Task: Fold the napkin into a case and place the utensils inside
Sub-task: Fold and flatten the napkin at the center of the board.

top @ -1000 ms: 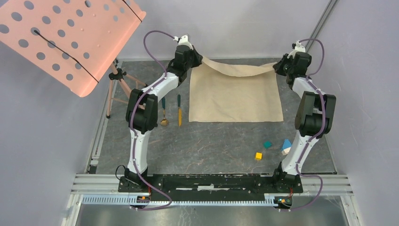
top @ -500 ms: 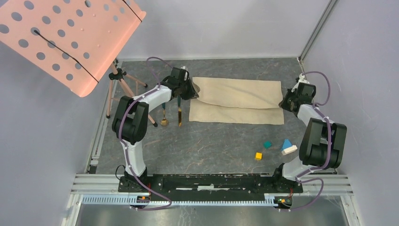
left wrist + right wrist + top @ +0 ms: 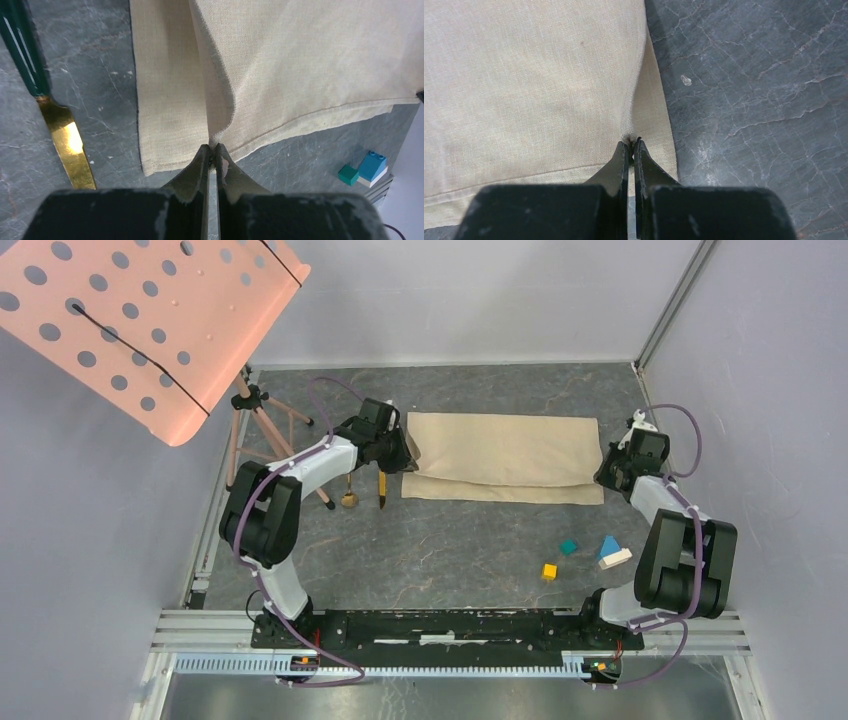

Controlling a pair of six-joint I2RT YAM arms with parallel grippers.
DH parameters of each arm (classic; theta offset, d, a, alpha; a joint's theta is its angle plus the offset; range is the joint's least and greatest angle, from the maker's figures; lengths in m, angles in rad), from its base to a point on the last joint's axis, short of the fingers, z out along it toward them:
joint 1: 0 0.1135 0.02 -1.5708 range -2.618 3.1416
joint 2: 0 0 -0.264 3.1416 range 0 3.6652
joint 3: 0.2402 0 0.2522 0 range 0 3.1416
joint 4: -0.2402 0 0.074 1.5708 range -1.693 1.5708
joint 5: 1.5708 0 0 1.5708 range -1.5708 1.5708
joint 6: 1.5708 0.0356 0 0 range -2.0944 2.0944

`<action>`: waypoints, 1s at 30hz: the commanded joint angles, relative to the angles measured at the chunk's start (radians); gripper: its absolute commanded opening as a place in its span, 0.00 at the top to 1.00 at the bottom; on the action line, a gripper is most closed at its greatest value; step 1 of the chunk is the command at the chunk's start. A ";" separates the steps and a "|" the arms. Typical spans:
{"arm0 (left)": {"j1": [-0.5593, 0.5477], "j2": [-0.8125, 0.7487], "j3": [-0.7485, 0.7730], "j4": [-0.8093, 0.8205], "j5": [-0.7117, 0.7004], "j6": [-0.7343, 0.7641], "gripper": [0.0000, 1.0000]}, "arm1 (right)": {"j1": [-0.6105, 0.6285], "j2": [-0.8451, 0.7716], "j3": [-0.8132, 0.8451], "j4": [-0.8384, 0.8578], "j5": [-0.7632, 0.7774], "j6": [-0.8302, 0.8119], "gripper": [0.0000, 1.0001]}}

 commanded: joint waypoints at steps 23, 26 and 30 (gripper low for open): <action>-0.027 -0.045 -0.079 -0.093 -0.010 0.010 0.98 | 0.001 -0.061 -0.073 0.008 0.087 -0.007 1.00; -0.028 -0.044 -0.100 -0.083 -0.016 0.011 0.98 | 0.000 -0.051 -0.081 0.009 0.102 -0.011 1.00; -0.029 -0.016 -0.105 -0.085 -0.018 0.015 0.98 | 0.000 -0.019 -0.090 0.021 0.105 -0.008 1.00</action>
